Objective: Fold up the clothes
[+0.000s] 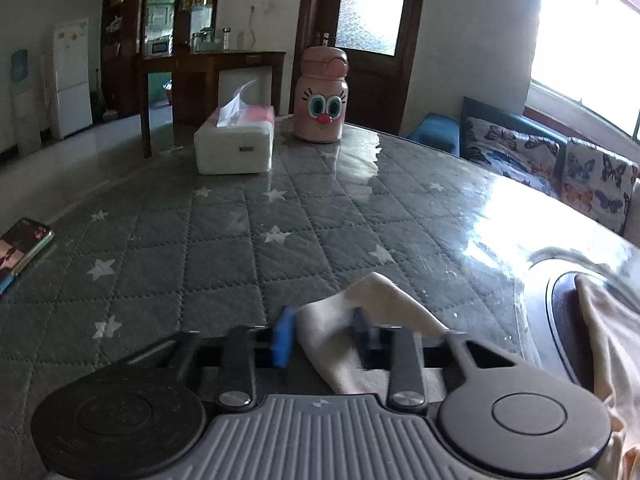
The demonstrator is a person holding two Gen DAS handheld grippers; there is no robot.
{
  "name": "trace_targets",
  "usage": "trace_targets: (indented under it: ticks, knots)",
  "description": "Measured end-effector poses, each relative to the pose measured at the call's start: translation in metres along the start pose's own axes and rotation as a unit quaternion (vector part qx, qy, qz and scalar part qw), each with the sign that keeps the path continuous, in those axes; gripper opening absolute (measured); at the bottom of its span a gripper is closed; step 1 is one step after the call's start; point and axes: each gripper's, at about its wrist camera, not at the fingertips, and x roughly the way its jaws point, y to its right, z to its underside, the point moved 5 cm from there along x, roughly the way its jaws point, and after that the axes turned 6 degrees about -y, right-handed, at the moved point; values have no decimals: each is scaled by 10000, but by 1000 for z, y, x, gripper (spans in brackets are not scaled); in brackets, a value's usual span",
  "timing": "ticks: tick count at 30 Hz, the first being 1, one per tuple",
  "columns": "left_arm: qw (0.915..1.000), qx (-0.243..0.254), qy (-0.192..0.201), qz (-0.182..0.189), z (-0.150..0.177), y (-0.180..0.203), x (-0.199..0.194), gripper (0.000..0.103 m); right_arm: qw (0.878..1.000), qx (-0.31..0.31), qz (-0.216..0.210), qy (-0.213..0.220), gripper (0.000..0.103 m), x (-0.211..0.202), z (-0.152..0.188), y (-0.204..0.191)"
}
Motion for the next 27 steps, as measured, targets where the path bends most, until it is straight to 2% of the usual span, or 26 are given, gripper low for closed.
trace_targets:
  ticks: [2,6,10,13,16,21,24,27]
  knots:
    - [9996,-203,-47,201,-1,-3,-2,11,9999,91,35,44,46,-5,3,3]
    - [9979,-285,111,574,-1,6,-20,10,9994,278,117,162,46,-14,5,12]
    - [9919,-90,247,1241,-1,34,-50,9,9984,472,187,255,47,-20,8,22]
    - [9831,185,300,1796,3,65,-77,9,9973,619,245,322,47,-26,11,29]
    - [9688,453,319,2417,10,98,-104,9,9963,714,302,375,47,-32,15,36]
    - [9372,1000,190,3336,36,154,-144,9,9931,948,469,499,50,-45,22,52]
    - [9177,1336,32,3742,57,184,-158,9,9905,1138,564,521,51,-50,28,63]
    - [9047,1645,-154,3927,79,207,-163,10,9875,1326,659,544,51,-55,35,74]
